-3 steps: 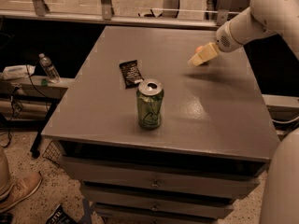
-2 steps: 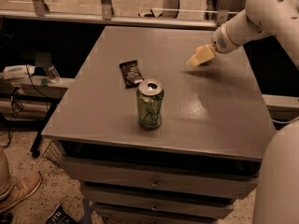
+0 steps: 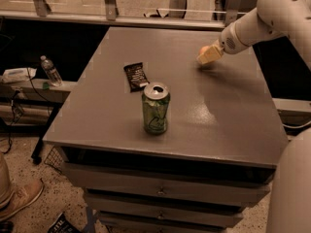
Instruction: Move orange near rxbar chocolate
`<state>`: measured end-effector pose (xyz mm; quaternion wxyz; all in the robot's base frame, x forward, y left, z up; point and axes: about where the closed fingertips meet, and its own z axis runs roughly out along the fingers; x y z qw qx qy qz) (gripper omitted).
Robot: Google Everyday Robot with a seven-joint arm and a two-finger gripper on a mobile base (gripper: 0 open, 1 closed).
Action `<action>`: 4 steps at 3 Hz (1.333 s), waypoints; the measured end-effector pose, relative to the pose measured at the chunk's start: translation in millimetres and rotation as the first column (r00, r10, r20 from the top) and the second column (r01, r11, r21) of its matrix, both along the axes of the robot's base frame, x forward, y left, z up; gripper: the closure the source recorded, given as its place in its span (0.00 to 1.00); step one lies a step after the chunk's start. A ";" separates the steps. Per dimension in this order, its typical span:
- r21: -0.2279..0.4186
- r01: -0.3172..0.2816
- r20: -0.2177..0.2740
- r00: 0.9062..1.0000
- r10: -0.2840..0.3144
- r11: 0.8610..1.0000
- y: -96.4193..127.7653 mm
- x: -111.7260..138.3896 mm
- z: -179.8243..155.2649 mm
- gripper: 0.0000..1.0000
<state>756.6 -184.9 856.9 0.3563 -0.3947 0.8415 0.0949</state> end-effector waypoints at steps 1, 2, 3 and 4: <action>0.025 -0.111 0.093 0.990 0.108 0.993 28.2 -8.9 34.8 0.85; 0.018 -0.121 0.090 0.989 0.119 0.992 31.0 -7.7 29.5 1.00; 0.018 -0.122 0.090 0.989 0.120 0.992 31.1 -7.7 29.4 1.00; 0.007 -0.197 0.077 0.978 0.196 0.980 54.2 -14.0 23.8 1.00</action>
Offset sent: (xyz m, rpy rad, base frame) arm -0.0068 0.0211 0.0277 0.0256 -0.0705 0.0814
